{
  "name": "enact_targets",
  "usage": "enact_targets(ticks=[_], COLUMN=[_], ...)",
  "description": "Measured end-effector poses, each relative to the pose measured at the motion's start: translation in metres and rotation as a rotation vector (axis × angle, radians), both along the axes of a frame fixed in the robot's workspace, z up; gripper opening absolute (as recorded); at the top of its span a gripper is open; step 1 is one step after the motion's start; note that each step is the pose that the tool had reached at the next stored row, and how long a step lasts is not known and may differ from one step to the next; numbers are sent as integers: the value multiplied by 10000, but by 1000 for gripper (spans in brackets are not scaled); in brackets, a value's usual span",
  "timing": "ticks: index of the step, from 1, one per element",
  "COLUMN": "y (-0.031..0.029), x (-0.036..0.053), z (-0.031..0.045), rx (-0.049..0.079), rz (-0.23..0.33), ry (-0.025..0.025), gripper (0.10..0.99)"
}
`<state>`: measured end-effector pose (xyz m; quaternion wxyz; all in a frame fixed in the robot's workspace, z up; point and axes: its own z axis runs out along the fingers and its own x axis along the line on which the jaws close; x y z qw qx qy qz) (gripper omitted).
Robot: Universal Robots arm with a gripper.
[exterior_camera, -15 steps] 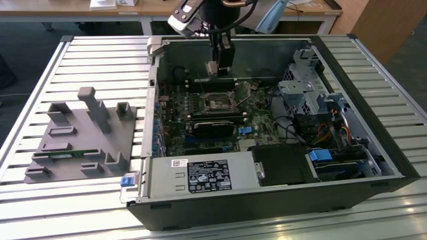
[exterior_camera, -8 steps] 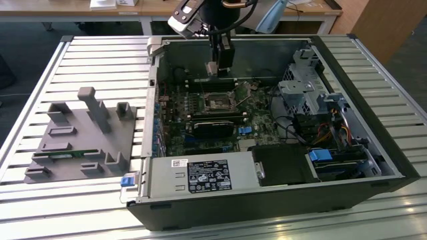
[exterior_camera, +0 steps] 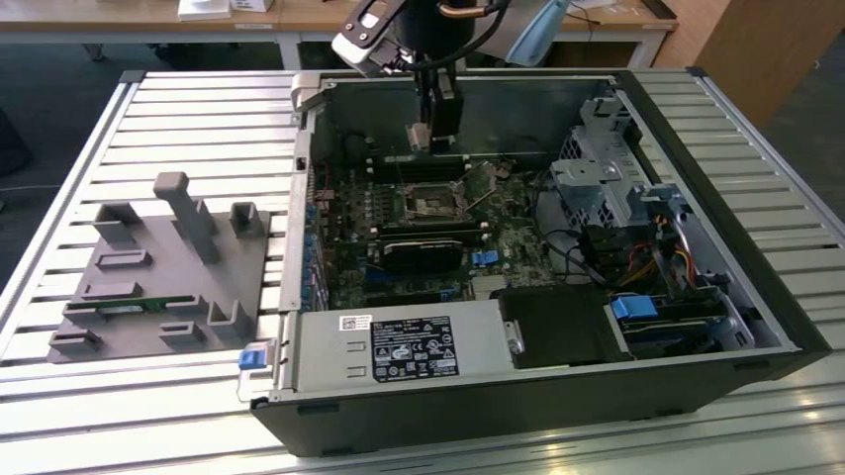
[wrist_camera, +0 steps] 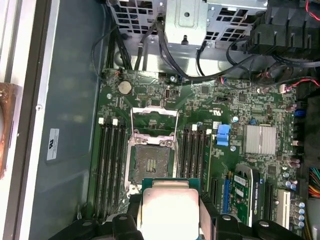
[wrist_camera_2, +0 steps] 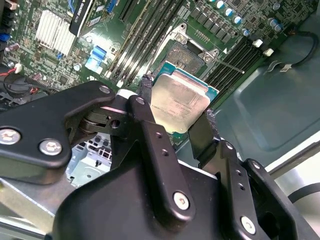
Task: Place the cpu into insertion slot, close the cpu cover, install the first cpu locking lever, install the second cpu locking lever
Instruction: 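Place the cpu into insertion slot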
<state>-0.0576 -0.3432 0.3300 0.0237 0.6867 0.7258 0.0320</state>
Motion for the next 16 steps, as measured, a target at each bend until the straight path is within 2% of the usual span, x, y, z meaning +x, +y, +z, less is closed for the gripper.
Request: enact_targets(ticks=[4, 16], y=[0, 0], x=[0, 9], z=[-17, -84], rx=[2, 2], rz=[-564, -577], ry=[0, -1], gripper=[541, 541])
